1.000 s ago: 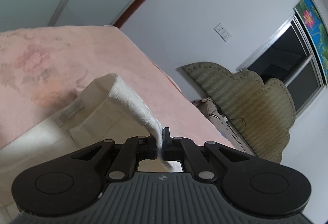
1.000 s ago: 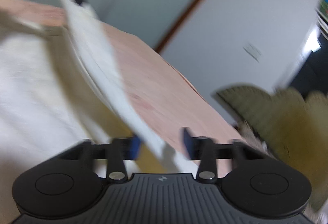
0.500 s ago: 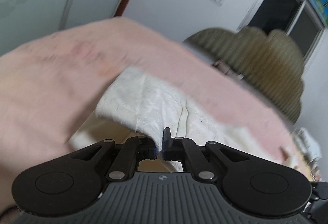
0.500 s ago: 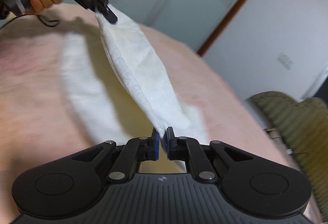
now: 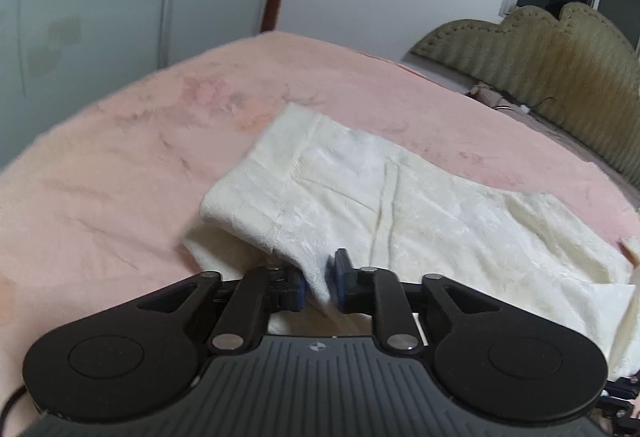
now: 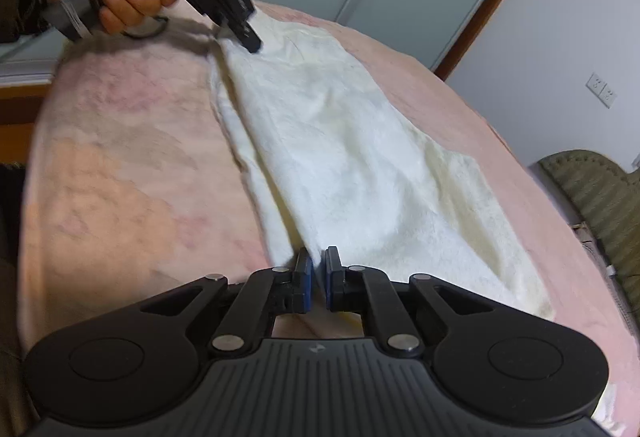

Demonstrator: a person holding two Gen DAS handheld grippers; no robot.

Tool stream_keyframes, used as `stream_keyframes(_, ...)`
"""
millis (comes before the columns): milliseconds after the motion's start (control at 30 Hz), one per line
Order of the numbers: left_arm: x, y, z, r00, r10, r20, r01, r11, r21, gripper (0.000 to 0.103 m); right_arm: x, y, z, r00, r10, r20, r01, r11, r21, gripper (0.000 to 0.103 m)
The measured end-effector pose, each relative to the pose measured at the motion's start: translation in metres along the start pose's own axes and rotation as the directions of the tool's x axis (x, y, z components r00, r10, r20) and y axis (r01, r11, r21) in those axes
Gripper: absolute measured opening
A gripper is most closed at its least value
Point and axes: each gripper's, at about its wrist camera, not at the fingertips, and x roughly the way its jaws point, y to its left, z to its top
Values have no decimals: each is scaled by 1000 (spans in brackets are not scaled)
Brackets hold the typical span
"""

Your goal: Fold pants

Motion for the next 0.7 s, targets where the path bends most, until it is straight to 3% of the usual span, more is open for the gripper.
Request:
stream_keyframes(100, -12, -4, 6, 996, 90, 21, -90, 996, -7, 32, 1, -8, 0, 999, 35, -3, -35, 995, 95, 6)
stream_keyframes(133, -18, -5, 8, 989, 141, 47, -140, 990, -13, 39, 2, -12, 0, 999, 48, -7, -46, 992, 120, 7)
stream_keyframes(233, -39, -16, 13, 946, 286, 154, -285, 958, -35, 44, -3, -25, 0, 997, 81, 17, -83, 977, 195, 9)
stream_keyframes(300, -51, -26, 16, 918, 328, 223, -329, 944, -35, 44, -20, -40, -5, 990, 132, 53, -141, 957, 254, 11)
stream_keyframes(367, -56, -40, 19, 930, 269, 250, -278, 961, -1, 45, -46, -61, -18, 982, 154, 112, -183, 927, 328, 14)
stream_keyframes(467, -46, -70, 18, 977, 77, 199, -99, 989, 105, 48, -88, -100, -54, 991, 3, 136, -71, 864, 498, 23)
stream_keyframes(500, -39, -84, 16, 985, 14, 173, -39, 989, 143, 48, -100, -118, -71, 991, -81, 107, 4, 812, 584, 27)
stream_keyframes(567, -24, -111, 8, 991, -88, 99, 66, 976, 208, 48, -125, -151, -113, 967, -256, -4, 168, 622, 765, 48)
stream_keyframes(633, -12, -140, -2, 982, -188, 31, 174, 951, 254, 48, -153, -172, -165, 914, -385, -127, 271, 346, 898, 51)
stream_keyframes(700, -4, -167, -13, 967, -254, -14, 246, 919, 308, 48, -182, -172, -213, 861, -462, -212, 269, 61, 961, 51)
